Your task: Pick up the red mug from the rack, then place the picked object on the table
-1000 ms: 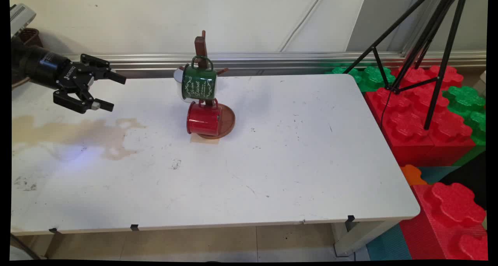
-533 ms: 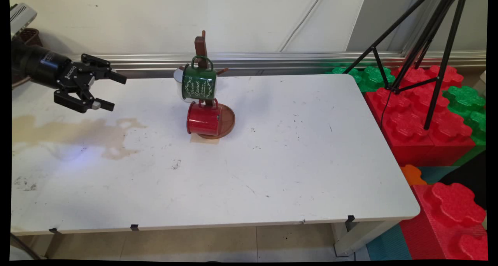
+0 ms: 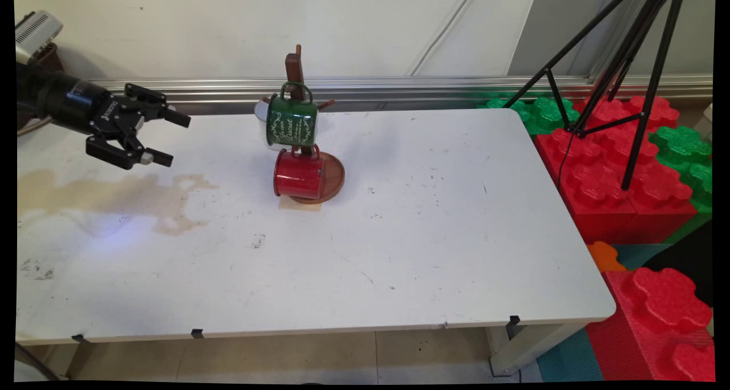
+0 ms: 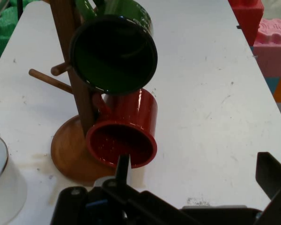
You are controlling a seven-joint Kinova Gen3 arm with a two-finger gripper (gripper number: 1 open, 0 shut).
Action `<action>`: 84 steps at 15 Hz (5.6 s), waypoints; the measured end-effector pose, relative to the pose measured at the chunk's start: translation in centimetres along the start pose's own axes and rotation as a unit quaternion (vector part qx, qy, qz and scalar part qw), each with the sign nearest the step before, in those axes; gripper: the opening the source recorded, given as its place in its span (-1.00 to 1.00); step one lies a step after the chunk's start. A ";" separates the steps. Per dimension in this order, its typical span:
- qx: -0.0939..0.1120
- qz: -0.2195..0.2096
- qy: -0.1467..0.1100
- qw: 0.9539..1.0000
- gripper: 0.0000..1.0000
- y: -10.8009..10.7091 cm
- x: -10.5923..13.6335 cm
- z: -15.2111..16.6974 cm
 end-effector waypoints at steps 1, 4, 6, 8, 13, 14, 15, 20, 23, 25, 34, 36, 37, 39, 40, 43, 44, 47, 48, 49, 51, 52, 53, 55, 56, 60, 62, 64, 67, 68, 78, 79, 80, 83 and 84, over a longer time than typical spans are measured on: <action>0.000 0.000 0.000 1.000 1.00 0.0 -0.1 0.1; -0.001 -0.003 -0.001 1.000 1.00 0.0 -0.4 0.6; -0.002 -0.006 -0.003 1.000 1.00 0.0 -0.9 1.1; -0.003 -0.008 -0.004 1.000 1.00 -0.1 -1.2 1.6; -0.004 -0.018 -0.004 1.000 1.00 -0.4 -2.2 3.1; -0.004 -0.021 -0.004 1.000 1.00 -0.5 -2.4 3.5; -0.004 -0.025 -0.004 1.000 1.00 -0.5 -2.6 4.0; -0.006 -0.039 -0.003 0.999 1.00 -0.7 -3.5 6.1; -0.008 -0.045 -0.005 0.999 1.00 -0.7 -4.2 7.1; -0.010 -0.047 -0.006 0.999 1.00 -0.8 -4.6 7.7; -0.019 -0.055 -0.001 0.998 1.00 -0.7 -6.8 10.6; -0.019 -0.056 0.004 0.998 1.00 -0.8 -7.1 11.2; -0.019 -0.056 0.008 0.998 1.00 -0.9 -7.3 11.5; -0.019 -0.059 0.016 0.998 1.00 -0.9 -7.5 12.1; -0.019 -0.062 0.022 0.998 1.00 -1.0 -7.6 12.5; -0.020 -0.070 0.034 0.997 1.00 -1.0 -7.9 13.5; -0.020 -0.073 0.039 0.996 1.00 -1.1 -8.0 13.9; -0.018 -0.083 0.051 0.995 1.00 -1.4 -8.1 14.9; -0.017 -0.087 0.056 0.994 1.00 -1.6 -8.2 15.4; -0.016 -0.091 0.060 0.994 1.00 -1.7 -8.4 15.8; -0.014 -0.098 0.066 0.993 1.00 -2.0 -8.5 16.3; -0.014 -0.100 0.068 0.993 1.00 -2.1 -8.6 16.6; -0.013 -0.104 0.072 0.992 1.00 -2.2 -8.7 16.9; -0.012 -0.109 0.077 0.991 1.00 -2.5 -8.8 17.5; -0.011 -0.113 0.080 0.990 1.00 -2.6 -8.8 17.9; -0.009 -0.124 0.090 0.988 1.00 -3.1 -9.0 19.0; -0.009 -0.128 0.093 0.987 1.00 -3.2 -9.1 19.5; -0.010 -0.131 0.095 0.987 1.00 -3.2 -9.2 19.9; -0.011 -0.137 0.098 0.986 1.00 -3.3 -9.3 20.6; -0.012 -0.138 0.098 0.986 1.00 -3.2 -9.4 20.7; -0.016 -0.148 0.106 0.983 -1.00 -3.2 -9.6 21.8; -0.018 -0.148 0.107 0.983 -1.00 -3.2 -9.6 21.8; -0.020 -0.148 0.107 0.983 -1.00 -3.1 -9.6 21.8; -0.026 -0.146 0.107 0.983 -1.00 -2.9 -9.6 21.8; -0.028 -0.146 0.107 0.983 -1.00 -2.9 -9.6 21.8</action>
